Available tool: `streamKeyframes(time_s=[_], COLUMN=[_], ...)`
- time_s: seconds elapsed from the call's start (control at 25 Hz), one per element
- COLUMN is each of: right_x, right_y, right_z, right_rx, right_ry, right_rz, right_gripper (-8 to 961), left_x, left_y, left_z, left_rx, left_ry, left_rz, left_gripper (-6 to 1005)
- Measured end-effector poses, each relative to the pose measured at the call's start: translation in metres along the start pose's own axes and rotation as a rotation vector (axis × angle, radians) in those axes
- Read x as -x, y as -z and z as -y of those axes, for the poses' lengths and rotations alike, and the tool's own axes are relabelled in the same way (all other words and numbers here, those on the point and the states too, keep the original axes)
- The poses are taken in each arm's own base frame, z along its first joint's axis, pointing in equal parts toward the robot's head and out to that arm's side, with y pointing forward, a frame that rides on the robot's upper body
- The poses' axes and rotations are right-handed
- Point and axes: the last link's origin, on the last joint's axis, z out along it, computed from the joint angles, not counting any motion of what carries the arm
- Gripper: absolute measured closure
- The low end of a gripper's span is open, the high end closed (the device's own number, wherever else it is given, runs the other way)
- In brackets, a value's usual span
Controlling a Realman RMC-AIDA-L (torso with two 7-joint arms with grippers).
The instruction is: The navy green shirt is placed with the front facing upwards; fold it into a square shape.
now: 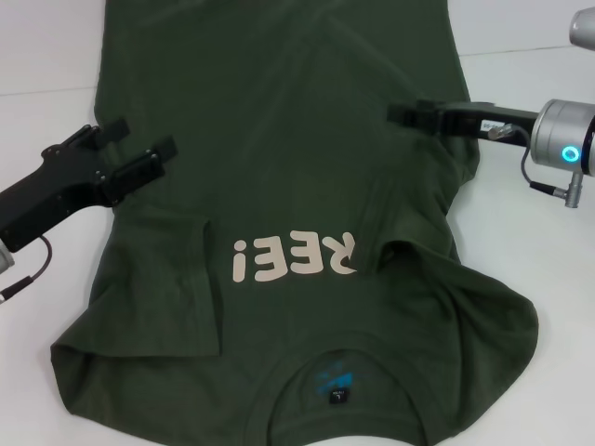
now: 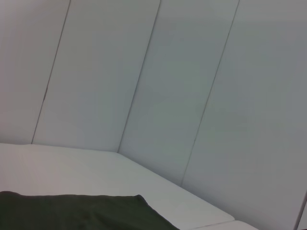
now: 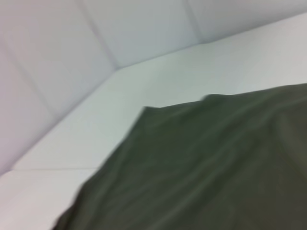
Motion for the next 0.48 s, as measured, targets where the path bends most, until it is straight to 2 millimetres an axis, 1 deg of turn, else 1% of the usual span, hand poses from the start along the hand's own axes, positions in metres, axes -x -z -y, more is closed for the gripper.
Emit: streamKeyframes(time_s=[0.12,0.28,0.48], right_x=[-0.001,-0.005,-0.016], right_y=[0.002,0.009,0.02], right_z=[-0.009,-0.027,-0.039], right_rx=[0.059,0.192,0.306], right_ry=[0.031,0.05,-0.02], right_rz=[-0.003,-0.02,-0.057], right_gripper=[305,296,285], left_x=[0.0,0.001,0.002], left_y=[0.0,0.001,0.004], left_z=[0.0,0.0,0.002], left_rx=[0.001,0.001,-0.006], left_ry=[-0.001,0.0,-0.003], left_rz=[0.0,0.002,0.01], left_gripper=[124,124,124])
